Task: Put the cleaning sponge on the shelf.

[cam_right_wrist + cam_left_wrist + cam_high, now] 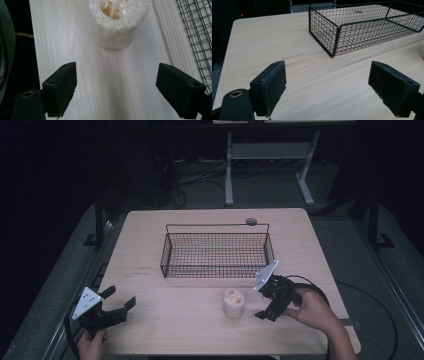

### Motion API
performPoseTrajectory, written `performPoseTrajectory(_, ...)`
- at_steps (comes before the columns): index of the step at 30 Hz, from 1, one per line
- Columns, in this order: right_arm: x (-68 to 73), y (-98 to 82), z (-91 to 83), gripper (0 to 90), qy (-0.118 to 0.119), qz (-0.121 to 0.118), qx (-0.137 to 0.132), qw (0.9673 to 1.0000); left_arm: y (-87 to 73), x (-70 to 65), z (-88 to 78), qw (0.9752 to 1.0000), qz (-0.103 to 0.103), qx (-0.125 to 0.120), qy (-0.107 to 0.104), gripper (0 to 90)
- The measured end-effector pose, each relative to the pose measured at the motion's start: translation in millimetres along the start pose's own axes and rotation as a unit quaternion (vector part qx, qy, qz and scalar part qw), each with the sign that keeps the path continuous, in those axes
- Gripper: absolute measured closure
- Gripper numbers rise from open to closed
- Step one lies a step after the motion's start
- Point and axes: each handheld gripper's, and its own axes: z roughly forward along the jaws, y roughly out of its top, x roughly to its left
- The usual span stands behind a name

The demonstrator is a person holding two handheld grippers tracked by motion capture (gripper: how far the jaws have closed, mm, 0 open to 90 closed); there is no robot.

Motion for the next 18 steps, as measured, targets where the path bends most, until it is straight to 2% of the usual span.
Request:
performPoseTrajectory(3, -0.5, 7.3, 1.7, 16.5, 0.005, -0.004, -0.003, 1.0000, -0.3, -0.3, 0.5, 1.0000, 0.004, 0.004, 0.002, 13.9)
performPoseTrajectory(15, -3.1, 27.6, 9.9, 16.5, 0.008, -0.018, 0.010, 0.9997, -0.4, 1.1, 0.1, 1.0000, -0.001, 0.000, -0.002, 13.9)
performPoseTrajectory(18, -4.8, 32.1, 11.1, 16.5, 0.010, -0.019, 0.005, 0.9998, -0.3, 0.9, -0.2, 1.0000, -0.002, -0.002, 0.000, 13.9)
